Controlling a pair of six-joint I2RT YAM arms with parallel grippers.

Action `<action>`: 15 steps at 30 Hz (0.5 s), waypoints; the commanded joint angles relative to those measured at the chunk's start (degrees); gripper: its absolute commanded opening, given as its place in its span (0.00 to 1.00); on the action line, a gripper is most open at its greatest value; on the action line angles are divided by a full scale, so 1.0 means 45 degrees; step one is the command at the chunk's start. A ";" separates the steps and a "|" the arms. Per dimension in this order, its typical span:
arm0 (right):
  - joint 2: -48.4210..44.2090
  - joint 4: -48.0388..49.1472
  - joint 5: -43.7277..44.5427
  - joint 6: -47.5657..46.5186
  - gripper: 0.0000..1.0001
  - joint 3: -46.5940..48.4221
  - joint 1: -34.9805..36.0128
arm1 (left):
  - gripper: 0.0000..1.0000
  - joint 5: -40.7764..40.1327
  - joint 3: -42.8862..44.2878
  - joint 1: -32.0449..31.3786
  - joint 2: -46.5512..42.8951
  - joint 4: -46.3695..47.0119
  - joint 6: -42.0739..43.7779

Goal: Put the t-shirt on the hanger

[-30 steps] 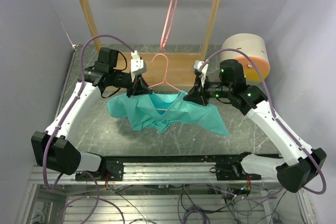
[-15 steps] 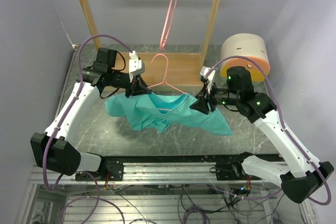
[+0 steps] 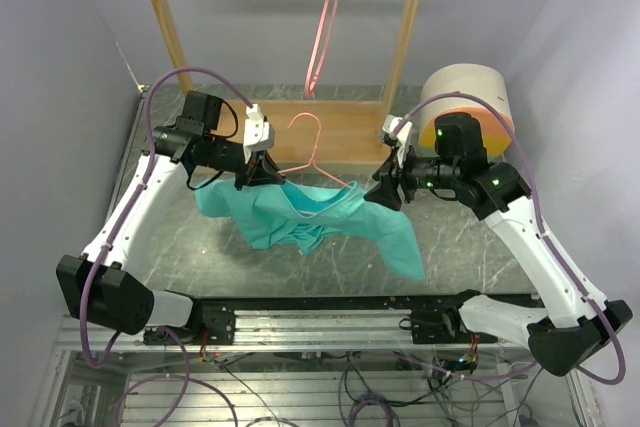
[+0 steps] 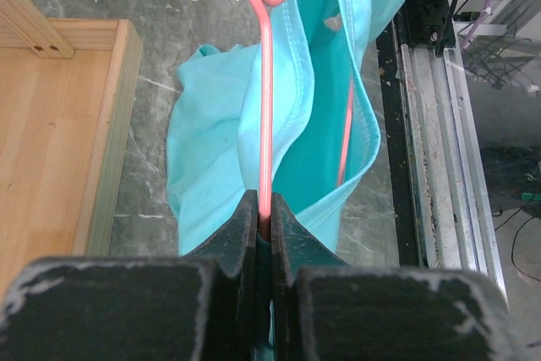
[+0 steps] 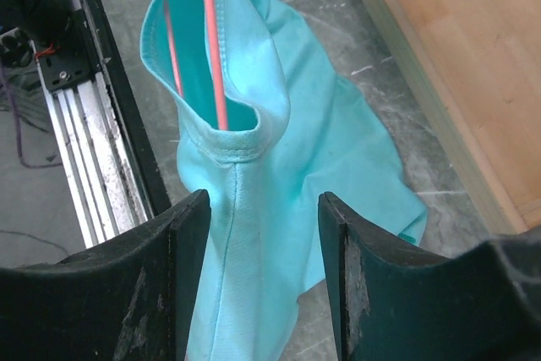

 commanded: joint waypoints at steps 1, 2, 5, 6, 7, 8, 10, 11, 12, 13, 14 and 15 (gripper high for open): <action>0.0429 -0.0848 -0.0989 -0.0499 0.54 0.0410 -0.0247 | 0.07 0.0589 0.0567 -0.0004 0.0071 -0.0651 0.0792; 0.0549 -0.1123 -0.1106 -0.0653 0.54 0.0470 -0.0265 | 0.07 0.0593 0.0616 -0.0010 0.0118 -0.0778 0.0882; 0.0749 -0.1878 -0.1235 -0.0959 0.54 0.0683 -0.0315 | 0.07 0.0556 0.0664 0.0003 0.0200 -0.0925 0.1034; 0.0676 -0.1954 -0.1374 -0.0967 0.54 0.0701 -0.0339 | 0.07 0.0535 0.0640 0.0003 0.0188 -0.0851 0.0978; 0.0561 -0.2025 -0.1567 -0.0990 0.54 0.0726 -0.0365 | 0.07 0.0525 0.0601 0.0003 0.0171 -0.0751 0.0876; 0.0446 -0.2080 -0.1757 -0.0951 0.54 0.0753 -0.0375 | 0.07 0.0522 0.0533 0.0008 0.0138 -0.0597 0.0712; 0.0223 -0.2261 -0.2240 -0.0942 0.54 0.0804 -0.0385 | 0.07 0.0493 0.0430 0.0003 0.0113 -0.0290 0.0477; 0.0150 -0.2359 -0.2434 -0.0933 0.54 0.0792 -0.0385 | 0.07 0.0508 0.0378 -0.0011 0.0118 -0.0183 0.0384; 0.0063 -0.2494 -0.2617 -0.0934 0.54 0.0730 -0.0385 | 0.07 0.0520 0.0373 -0.0008 0.0126 -0.0148 0.0353; 0.0018 -0.2593 -0.2765 -0.0947 0.54 0.0632 -0.0385 | 0.07 0.0538 0.0358 -0.0008 0.0156 -0.0035 0.0280; 0.0015 -0.2691 -0.2732 -0.0948 0.54 0.0544 -0.0385 | 0.07 0.0558 0.0353 0.0002 0.0180 0.0027 0.0159; 0.0017 -0.2776 -0.2737 -0.0966 0.54 0.0507 -0.0387 | 0.07 0.0577 0.0397 0.0003 0.0195 -0.0007 0.0183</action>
